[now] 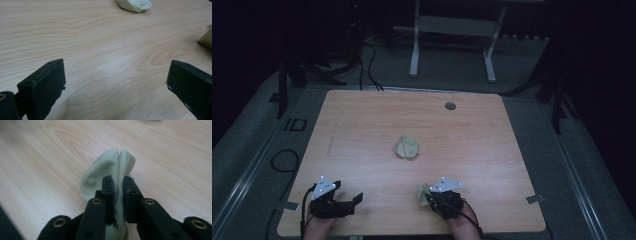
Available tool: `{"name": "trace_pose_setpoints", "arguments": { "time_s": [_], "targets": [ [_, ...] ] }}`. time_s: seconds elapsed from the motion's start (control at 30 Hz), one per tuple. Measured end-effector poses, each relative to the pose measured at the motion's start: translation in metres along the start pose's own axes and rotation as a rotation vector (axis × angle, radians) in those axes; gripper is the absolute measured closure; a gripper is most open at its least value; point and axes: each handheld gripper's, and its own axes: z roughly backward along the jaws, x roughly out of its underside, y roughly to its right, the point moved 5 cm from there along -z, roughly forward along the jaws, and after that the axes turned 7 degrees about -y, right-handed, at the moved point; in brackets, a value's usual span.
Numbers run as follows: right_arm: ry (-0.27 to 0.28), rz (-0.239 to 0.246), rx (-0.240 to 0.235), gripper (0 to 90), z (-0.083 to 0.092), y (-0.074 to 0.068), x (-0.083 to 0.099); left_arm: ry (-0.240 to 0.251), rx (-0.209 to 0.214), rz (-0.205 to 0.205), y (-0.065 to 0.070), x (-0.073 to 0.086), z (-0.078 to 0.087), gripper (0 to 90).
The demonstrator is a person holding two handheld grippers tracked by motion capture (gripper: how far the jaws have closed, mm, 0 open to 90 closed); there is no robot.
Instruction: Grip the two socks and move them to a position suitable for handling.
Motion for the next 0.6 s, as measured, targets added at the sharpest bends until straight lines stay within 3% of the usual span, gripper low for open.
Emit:
{"name": "trace_pose_setpoints", "arguments": {
  "time_s": [0.13, 0.3, 0.4, 0.43, 0.5, 0.6],
  "targets": [
    [-0.028, 0.001, -0.016, 79.5, -0.014, -0.006, 0.007, -0.012, 0.005, -0.019, 0.005, 0.0, -0.003, 2.2],
    [-0.014, -0.004, -0.001, 79.3, -0.015, -0.007, 0.007, -0.02, 0.013, -0.028, 0.009, -0.001, -0.005, 2.2],
    [-0.01, -0.015, -0.012, 72.3, -0.015, -0.008, 0.007, -0.023, 0.025, -0.032, 0.012, -0.001, -0.006, 2.3],
    [-0.014, -0.02, -0.033, 65.2, -0.014, -0.008, 0.006, -0.025, 0.032, -0.027, 0.014, -0.001, -0.006, 2.3],
    [-0.004, -0.021, -0.053, 60.7, -0.008, -0.01, 0.003, -0.023, 0.068, -0.021, 0.021, -0.002, -0.006, 2.3],
    [0.041, -0.005, -0.062, 54.7, 0.011, -0.006, -0.006, -0.039, 0.103, -0.052, 0.035, -0.004, -0.009, 2.8]
  ]
}}
